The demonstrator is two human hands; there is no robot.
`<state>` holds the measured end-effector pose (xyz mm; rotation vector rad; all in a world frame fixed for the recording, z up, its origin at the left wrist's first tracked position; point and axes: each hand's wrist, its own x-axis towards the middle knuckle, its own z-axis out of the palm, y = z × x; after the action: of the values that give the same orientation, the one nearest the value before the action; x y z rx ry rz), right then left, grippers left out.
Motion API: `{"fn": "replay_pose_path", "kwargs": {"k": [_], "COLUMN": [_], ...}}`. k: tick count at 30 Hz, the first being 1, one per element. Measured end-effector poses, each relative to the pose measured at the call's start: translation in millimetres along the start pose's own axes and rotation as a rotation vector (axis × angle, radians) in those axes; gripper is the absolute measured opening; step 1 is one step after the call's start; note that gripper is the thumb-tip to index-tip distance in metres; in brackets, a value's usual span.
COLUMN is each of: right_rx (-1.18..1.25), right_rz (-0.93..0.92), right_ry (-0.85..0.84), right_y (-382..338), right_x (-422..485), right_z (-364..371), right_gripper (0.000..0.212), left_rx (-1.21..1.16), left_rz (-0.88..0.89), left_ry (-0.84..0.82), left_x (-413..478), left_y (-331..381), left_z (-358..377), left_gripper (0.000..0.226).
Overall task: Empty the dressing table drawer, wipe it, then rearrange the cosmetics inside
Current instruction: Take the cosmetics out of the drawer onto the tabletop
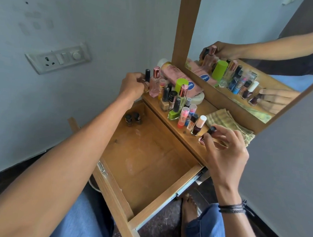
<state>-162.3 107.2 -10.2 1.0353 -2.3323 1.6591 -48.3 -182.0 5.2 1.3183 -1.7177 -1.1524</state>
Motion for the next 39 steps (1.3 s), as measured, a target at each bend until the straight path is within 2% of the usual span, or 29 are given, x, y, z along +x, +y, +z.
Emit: {"fn": "replay_pose_path", "kwargs": {"k": [6,10,13,16,19,21,24,27,32,36,39], "right_rx": [-0.004,0.006,0.008,0.016,0.015,0.018,0.013,-0.065,-0.208,-0.265,-0.290], "right_rz": [0.060,0.056,0.037,-0.066,-0.304,-0.458,-0.559,-0.526,-0.257,-0.099,-0.007], "right_ry": [-0.072,-0.102,-0.080,0.040,0.127,0.109,-0.024,-0.249,-0.600,-0.746,-0.821], "right_y": [6,8,12,12,2,-9,-25,-33,-37,-39,-37], "right_x": [-4,-5,-6,-15,-29,-39,-52,-55,-39,-22,-12], "right_z": [4,4,6,7,12,19,35,56,103,142,168], "right_gripper": [0.025,0.033,0.038,0.037,0.021,0.011,0.009,0.010,0.031,0.052,0.059], "left_rx": [-0.051,-0.094,-0.023,0.165,0.339,0.427,0.551,0.656,0.721,0.711,0.717], "left_rz": [0.000,0.041,0.042,0.065,0.100,0.100,0.143,0.154,0.136,0.136,0.131], "left_ry": [0.012,0.149,0.268,0.272,0.233,0.203,0.139,0.083,0.073,0.082,0.077], "left_x": [-4,-15,-30,-54,-78,-88,-95,-93,-91,-88,-86], "left_y": [-2,-6,-19,-37,-53,-64,-76,-77,-80,-83,-85], "left_z": [-3,-12,-23,-32,-34,-31,-25,-22,-22,-26,-26], "left_gripper": [0.028,0.031,0.030,0.030,0.021,0.016,0.025,0.030,0.030,0.038,0.042]}}
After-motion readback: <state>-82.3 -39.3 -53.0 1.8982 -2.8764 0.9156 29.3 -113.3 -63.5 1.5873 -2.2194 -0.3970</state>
